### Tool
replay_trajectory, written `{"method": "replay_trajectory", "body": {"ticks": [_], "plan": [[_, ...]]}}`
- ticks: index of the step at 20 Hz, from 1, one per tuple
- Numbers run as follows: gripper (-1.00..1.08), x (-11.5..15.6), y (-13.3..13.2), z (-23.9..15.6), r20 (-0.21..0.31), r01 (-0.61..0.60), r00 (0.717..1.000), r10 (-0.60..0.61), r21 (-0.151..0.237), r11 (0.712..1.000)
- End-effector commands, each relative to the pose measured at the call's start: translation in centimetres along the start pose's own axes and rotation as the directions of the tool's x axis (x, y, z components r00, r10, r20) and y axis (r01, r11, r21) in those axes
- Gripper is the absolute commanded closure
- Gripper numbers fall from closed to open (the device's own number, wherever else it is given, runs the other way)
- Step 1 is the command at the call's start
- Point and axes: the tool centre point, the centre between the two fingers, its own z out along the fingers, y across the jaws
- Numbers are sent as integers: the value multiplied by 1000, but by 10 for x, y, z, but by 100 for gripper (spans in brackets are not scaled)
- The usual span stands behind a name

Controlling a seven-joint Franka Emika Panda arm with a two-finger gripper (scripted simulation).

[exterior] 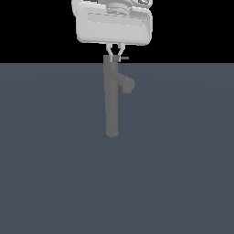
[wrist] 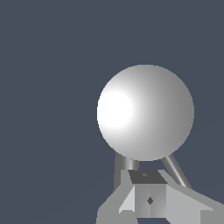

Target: Turn on the faucet by rotating a designated handle.

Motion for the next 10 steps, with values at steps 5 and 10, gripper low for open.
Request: {"method": "replay_trajectory", "body": {"ticks": [5,10], "plan": [[108,8,15,0,-3,-11,1000,11,-2,1000],[108,22,28,-1,-9,-23,1000,23,-6,1000]]}}
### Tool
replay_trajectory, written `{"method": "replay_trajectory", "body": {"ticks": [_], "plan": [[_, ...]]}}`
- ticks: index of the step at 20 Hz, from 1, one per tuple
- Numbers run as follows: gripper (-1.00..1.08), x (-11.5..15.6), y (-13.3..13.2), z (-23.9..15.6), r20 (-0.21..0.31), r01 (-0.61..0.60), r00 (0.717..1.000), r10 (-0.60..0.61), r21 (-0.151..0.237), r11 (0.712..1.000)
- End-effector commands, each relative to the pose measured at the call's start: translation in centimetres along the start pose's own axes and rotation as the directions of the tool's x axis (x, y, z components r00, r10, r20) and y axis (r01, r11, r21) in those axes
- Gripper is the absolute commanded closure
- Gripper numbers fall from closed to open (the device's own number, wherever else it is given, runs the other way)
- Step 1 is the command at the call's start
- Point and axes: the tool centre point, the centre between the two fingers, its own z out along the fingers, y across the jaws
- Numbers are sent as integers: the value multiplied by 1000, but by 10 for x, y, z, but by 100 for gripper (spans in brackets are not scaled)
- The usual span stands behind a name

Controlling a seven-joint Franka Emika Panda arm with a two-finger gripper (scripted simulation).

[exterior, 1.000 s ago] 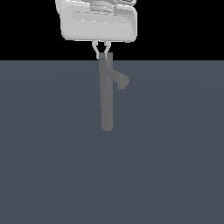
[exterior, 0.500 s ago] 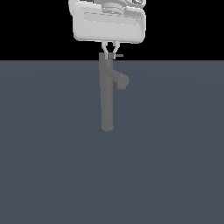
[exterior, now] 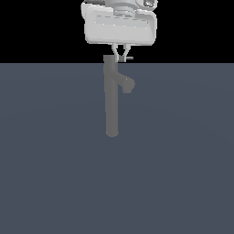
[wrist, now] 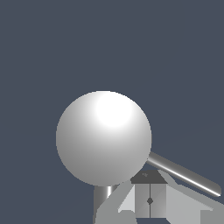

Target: Turn on the faucet by rotating a designated handle.

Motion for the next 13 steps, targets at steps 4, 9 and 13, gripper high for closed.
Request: {"method": "replay_trajectory", "body": {"ticks": [4,9,13], "plan": [[108,21,18,-1,-18,-15,1000,15,-9,1000],[108,34,30,-2,-23,-27,999,27,-13,1000],[108,42,37,-3,-26,-34,999,33,-14,999]]}}
